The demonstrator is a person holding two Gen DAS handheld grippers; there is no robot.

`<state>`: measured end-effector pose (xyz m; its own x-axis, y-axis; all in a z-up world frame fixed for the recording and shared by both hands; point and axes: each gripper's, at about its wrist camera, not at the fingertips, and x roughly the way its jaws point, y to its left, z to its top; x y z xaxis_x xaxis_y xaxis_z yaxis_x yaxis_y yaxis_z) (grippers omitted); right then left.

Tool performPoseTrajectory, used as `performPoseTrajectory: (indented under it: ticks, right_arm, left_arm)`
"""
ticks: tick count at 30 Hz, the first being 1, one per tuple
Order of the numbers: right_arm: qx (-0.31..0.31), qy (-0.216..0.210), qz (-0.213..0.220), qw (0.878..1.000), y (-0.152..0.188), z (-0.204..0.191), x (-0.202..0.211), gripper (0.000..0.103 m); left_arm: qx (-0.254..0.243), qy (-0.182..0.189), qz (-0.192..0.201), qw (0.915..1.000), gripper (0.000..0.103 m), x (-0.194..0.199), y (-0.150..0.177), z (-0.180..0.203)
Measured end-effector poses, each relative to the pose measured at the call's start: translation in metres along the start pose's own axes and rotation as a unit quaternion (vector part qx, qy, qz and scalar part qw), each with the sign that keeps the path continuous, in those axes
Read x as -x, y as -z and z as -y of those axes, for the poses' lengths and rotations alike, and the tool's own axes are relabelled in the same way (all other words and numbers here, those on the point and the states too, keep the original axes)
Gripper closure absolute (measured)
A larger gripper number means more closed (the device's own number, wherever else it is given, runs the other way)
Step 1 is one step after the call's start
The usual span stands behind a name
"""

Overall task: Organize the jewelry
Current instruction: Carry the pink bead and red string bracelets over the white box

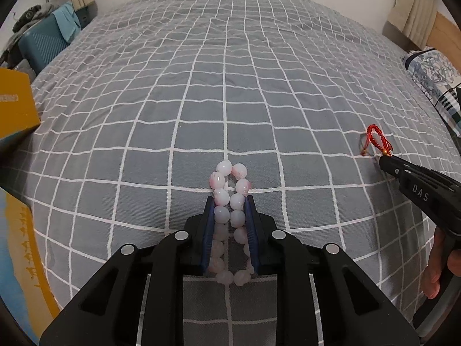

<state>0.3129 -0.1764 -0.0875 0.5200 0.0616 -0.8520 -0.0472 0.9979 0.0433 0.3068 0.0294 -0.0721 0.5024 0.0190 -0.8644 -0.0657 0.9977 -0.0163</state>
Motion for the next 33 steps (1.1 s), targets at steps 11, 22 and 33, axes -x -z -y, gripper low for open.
performPoseTrajectory:
  ticks: [11, 22, 33]
  right_arm:
    - [0.008, -0.008, 0.014, 1.0, 0.003, -0.012, 0.025, 0.088]
    - [0.013, -0.014, 0.045, 0.999, 0.007, -0.024, 0.068, 0.088]
    - [0.019, -0.019, 0.05, 0.998, 0.023, -0.052, 0.097, 0.088]
  left_arm:
    - [-0.001, 0.003, 0.014, 0.9999, 0.083, 0.022, 0.004, -0.002]
    - [0.009, 0.021, 0.036, 0.9991, 0.083, 0.058, 0.01, -0.009]
    - [0.029, 0.018, 0.056, 0.9979, 0.083, 0.1, 0.004, -0.022]
